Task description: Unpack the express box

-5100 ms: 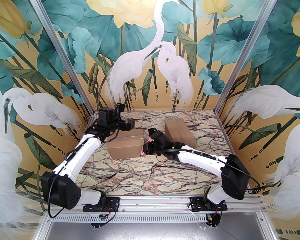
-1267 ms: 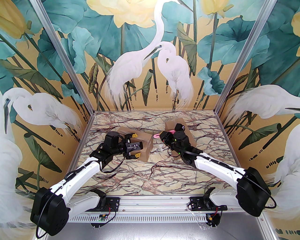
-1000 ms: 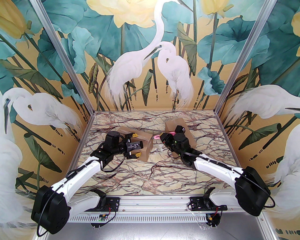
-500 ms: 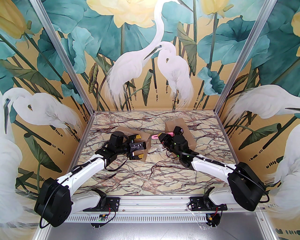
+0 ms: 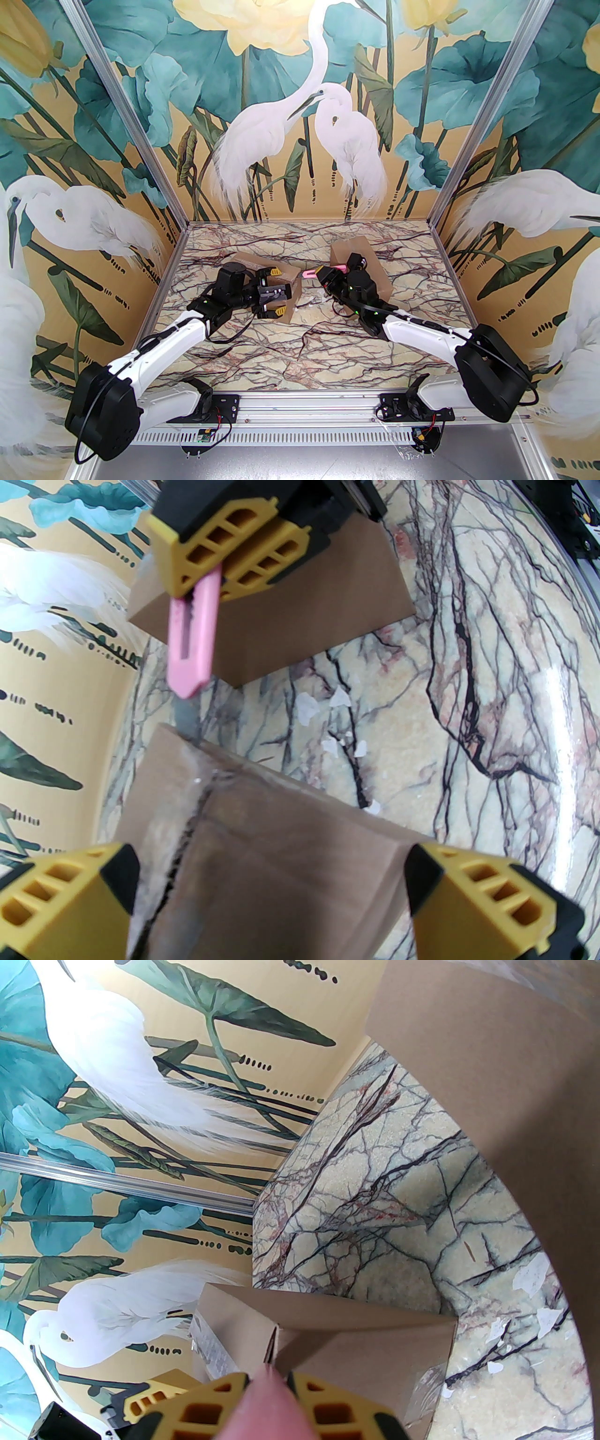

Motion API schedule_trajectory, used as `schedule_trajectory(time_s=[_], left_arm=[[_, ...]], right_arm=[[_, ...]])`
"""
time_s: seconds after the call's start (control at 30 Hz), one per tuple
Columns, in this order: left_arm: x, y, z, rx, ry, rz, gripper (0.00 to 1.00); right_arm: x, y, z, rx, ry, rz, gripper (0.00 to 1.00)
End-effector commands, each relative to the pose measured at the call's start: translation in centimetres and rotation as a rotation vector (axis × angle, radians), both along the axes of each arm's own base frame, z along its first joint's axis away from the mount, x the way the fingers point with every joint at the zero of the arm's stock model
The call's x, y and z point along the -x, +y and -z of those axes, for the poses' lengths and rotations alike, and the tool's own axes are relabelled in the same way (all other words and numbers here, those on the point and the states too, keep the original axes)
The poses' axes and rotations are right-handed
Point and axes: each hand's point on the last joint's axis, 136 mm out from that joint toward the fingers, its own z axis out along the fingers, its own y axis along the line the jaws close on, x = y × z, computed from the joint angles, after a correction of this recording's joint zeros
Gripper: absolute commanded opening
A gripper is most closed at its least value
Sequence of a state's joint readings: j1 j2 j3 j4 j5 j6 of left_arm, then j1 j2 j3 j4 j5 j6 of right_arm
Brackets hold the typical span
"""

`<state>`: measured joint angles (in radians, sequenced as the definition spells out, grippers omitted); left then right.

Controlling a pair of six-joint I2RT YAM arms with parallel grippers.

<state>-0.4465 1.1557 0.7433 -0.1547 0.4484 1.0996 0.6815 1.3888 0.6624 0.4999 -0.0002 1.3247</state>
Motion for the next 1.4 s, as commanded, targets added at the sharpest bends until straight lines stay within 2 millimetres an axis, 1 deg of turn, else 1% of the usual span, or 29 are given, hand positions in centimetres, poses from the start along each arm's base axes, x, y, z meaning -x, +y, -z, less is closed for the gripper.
schedule_trajectory(time_s=[0.0, 0.1, 0.23, 0.33, 0.43, 0.53, 0.6, 0.67, 0.83, 0.97, 1.07, 1.2, 1.37], left_arm=[[0.1, 0.5, -1.2, -0.021, -0.049, -0.012, 0.99], [0.4, 0.7, -1.4, -0.018, -0.057, -0.019, 1.00], [0.4, 1.2, -0.8, -0.035, -0.046, -0.029, 0.99], [0.1, 1.5, -0.2, -0.037, -0.026, -0.039, 0.99], [-0.5, 1.7, -0.1, -0.020, -0.012, -0.053, 0.99], [-1.1, 1.8, -0.1, -0.012, -0.009, -0.060, 1.00], [-1.4, 1.8, 0.1, -0.012, -0.005, -0.061, 0.99], [-1.7, 1.7, 0.3, -0.014, -0.001, -0.060, 1.00], [-2.8, 1.4, 0.0, 0.000, -0.007, -0.070, 1.00], [-3.4, 1.3, -0.2, 0.012, -0.003, -0.090, 1.00], [-3.8, 1.3, -0.7, 0.030, -0.002, -0.108, 1.00], [-4.2, 1.3, -0.8, 0.035, 0.009, -0.125, 0.99], [-4.8, 1.4, -0.9, 0.032, 0.012, -0.140, 0.99]], right_arm=[[0.0, 0.0, -0.4, -0.047, 0.001, 0.006, 0.00], [-0.1, 0.0, -0.4, -0.060, 0.008, 0.012, 0.00], [-0.2, 0.3, -0.2, -0.075, 0.017, 0.011, 0.00], [-0.3, 0.9, 0.2, -0.089, 0.034, -0.009, 0.00], [-0.4, 1.7, 0.6, -0.100, 0.051, -0.040, 0.00], [-0.3, 1.8, 1.0, -0.084, 0.064, -0.051, 0.00], [-0.3, 1.8, 0.7, -0.087, 0.053, -0.054, 0.00], [-0.1, 2.0, 0.5, -0.091, 0.045, -0.067, 0.00], [0.3, 2.7, -0.3, -0.108, 0.032, -0.116, 0.00], [0.8, 3.1, -0.5, -0.116, 0.040, -0.149, 0.00], [1.2, 3.8, -0.2, -0.102, 0.057, -0.198, 0.00], [1.8, 4.8, -0.1, -0.111, 0.073, -0.258, 0.00], [2.4, 4.9, 0.4, -0.083, 0.094, -0.284, 0.00]])
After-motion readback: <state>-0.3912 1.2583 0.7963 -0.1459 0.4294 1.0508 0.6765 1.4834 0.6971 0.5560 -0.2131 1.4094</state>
